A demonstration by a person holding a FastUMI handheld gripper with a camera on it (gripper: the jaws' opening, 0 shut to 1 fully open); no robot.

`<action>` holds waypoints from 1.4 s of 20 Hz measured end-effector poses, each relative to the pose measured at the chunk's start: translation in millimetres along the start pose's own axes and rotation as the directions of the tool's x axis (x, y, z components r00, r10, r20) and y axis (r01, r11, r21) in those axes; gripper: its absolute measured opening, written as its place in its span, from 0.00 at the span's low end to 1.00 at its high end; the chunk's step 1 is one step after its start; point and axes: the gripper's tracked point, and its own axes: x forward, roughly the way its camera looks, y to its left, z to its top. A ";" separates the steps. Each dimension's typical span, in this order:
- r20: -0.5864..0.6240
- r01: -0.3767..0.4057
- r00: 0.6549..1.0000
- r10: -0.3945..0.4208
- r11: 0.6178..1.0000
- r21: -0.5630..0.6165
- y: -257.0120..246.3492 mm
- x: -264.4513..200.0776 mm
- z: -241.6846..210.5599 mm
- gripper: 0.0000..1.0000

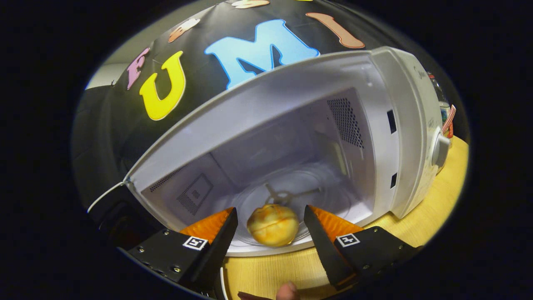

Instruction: Open the microwave, put the food inside, and close the microwave door.

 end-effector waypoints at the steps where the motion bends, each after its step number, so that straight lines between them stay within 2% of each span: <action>1: -0.006 -0.024 1.000 0.024 1.000 0.004 7.4 -8.7 2.9 0.97; 6: -0.027 -0.169 0.985 0.168 0.984 -0.053 40.4 -82.6 9.4 0.97; 13: 0.064 -0.348 0.927 0.370 0.910 -0.224 87.3 -222.6 54.3 0.96; 20: 0.039 -0.520 0.829 0.558 0.795 -0.312 151.2 -320.1 39.8 0.96; 23: -0.013 -0.579 0.787 0.616 0.733 -0.357 184.1 -342.8 8.3 0.96; 25: -0.077 -0.618 0.758 0.648 0.676 -0.401 205.3 -358.2 -24.2 0.96; 28: -0.102 -0.664 0.706 0.701 0.606 -0.438 233.3 -380.3 -57.7 0.96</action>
